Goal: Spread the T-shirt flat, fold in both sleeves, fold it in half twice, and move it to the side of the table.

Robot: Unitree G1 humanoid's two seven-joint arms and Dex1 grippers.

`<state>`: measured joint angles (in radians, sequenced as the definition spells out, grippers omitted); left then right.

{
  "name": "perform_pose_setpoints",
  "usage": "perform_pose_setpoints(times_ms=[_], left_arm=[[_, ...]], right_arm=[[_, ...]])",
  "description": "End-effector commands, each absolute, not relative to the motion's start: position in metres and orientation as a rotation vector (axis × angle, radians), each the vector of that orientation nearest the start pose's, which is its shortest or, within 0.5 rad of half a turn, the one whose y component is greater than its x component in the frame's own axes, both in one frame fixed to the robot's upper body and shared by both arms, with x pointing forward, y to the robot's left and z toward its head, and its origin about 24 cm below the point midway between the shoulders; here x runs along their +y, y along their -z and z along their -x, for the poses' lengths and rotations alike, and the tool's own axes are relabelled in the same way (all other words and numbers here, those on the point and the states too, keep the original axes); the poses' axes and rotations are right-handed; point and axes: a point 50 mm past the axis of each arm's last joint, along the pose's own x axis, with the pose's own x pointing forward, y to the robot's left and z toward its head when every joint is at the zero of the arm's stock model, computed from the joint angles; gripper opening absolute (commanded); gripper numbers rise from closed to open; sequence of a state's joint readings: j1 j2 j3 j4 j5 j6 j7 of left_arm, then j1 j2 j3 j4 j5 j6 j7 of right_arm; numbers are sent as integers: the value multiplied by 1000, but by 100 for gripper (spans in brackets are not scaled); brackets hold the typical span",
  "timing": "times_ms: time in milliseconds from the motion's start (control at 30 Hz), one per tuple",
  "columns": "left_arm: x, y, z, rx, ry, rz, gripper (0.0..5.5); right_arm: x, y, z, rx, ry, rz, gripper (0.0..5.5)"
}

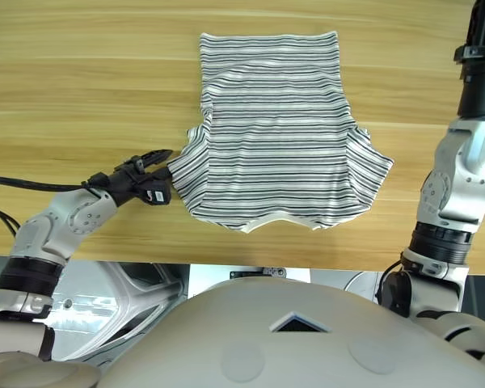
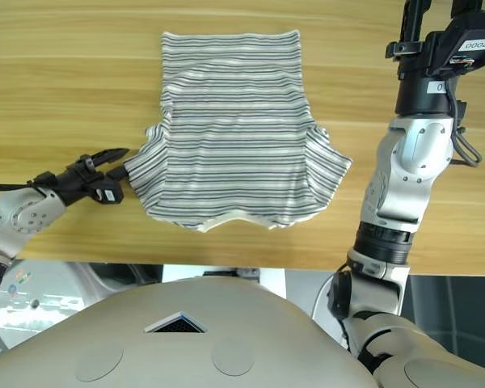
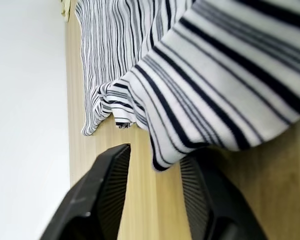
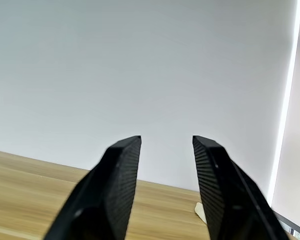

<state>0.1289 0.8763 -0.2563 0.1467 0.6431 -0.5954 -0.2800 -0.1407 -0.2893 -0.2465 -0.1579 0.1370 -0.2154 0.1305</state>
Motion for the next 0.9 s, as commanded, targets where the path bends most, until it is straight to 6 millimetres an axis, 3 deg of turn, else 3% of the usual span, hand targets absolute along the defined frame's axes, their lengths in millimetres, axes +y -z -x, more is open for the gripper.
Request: perform_pose_setpoints(times_ms=[33,267,567,767,900], left_arm=[[231,22,-149,202,1221,-1341,102],[239,26,-153,247,1188,-1348,34],[254,20,-159,252,873,-1262,0],[229,10,-167,119,764,-1127,0],[211,15,-166,80,831,-1096,0]], right_arm=[[-230,-157,-264,-541,42,192,189],[-228,-156,-264,-536,29,179,189],[-227,-149,-263,-522,25,164,189],[-225,-145,-265,-512,9,171,189],[-225,-144,-263,-513,6,183,189]])
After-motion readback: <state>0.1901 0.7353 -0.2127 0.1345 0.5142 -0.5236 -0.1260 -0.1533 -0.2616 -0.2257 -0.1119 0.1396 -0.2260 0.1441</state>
